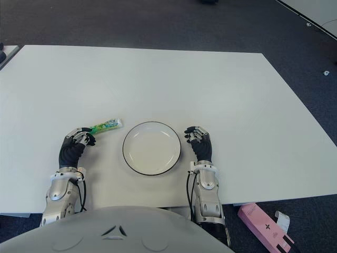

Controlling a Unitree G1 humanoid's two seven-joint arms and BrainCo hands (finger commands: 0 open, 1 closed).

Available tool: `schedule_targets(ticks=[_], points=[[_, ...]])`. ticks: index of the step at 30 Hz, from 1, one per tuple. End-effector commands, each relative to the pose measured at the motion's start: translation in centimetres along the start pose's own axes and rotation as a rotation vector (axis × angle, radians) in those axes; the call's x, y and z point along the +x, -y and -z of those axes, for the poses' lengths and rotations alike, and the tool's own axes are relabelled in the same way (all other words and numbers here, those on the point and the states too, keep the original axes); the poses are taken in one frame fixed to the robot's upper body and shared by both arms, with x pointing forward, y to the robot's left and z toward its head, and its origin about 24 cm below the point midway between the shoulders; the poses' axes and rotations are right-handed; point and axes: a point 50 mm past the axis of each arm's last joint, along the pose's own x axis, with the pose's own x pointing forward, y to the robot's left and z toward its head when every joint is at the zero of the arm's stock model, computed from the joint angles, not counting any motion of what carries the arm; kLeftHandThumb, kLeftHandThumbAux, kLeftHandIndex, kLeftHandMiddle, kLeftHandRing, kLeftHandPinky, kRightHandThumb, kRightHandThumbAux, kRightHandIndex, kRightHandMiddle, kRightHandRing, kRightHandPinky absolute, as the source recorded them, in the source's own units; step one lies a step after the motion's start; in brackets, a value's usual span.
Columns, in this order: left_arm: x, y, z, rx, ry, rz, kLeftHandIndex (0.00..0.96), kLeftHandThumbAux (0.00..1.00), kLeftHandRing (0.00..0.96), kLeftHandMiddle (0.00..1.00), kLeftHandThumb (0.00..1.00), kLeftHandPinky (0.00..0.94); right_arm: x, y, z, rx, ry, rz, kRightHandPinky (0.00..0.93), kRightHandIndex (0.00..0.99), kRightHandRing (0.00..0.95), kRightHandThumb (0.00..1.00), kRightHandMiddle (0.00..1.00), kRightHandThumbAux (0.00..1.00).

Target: Put the toothpaste on the table into the plate.

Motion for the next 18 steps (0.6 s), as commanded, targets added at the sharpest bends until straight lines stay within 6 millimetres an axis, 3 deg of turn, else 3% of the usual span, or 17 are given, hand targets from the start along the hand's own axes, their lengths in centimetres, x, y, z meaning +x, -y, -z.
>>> schedule_targets(ticks=[1,18], points=[[-0.17,0.15,0.48,-0.004,-0.039,-0.011,0.436,0.72,0.56,0.592,0.707,0.524,-0.15,0.0,0.72,0.003,-0.04,-0.002,0.495,0.426,0.491,0.71,0.491,0.726],[-0.09,0.07,0.34,0.005,-0.016,0.006,0.435,0.721,0.574,0.597,0.705,0.549,-0.1,-0.12,0.75,-0.001,-0.048,0.003,0.488,0.425,0.491,0.71,0.487,0.726]])
